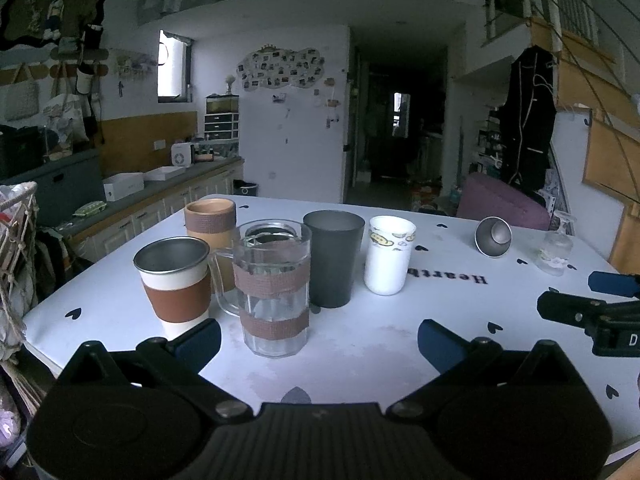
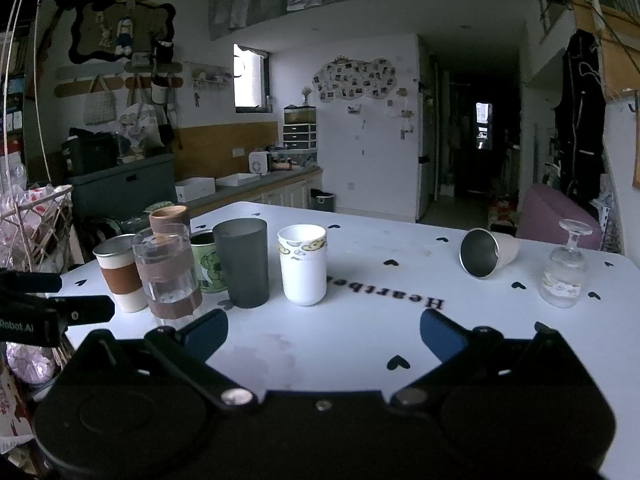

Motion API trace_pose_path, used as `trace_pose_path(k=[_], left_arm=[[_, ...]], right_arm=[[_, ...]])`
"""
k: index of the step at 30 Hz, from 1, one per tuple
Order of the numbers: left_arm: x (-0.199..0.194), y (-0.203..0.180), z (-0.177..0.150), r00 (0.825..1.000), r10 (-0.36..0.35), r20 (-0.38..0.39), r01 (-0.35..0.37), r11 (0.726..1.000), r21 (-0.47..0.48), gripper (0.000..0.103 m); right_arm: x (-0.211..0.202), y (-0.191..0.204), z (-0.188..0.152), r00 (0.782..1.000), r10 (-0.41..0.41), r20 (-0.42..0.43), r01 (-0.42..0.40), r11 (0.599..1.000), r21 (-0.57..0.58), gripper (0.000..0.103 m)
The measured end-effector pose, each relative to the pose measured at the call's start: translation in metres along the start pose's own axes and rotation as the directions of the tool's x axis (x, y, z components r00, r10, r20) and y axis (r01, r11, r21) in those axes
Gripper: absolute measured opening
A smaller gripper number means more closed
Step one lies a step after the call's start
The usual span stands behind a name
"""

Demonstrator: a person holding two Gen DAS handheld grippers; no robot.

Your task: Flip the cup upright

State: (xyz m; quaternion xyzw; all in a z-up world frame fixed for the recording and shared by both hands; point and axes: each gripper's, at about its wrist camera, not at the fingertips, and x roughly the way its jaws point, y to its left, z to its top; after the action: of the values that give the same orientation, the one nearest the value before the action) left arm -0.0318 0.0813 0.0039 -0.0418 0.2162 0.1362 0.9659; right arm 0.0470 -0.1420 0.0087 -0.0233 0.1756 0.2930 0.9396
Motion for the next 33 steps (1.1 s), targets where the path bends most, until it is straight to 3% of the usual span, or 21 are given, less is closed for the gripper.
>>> trace_pose_path(k=[33], left_arm=[[0.0015, 0.0008, -0.0014, 1.000, -0.001, -0.009, 0.001, 1.000, -0.003, 0.103]], right_arm=[[0.0000, -0.0001, 0.0000, 1.000, 0.000, 0.000, 0.000, 1.000, 0.000, 0.103]])
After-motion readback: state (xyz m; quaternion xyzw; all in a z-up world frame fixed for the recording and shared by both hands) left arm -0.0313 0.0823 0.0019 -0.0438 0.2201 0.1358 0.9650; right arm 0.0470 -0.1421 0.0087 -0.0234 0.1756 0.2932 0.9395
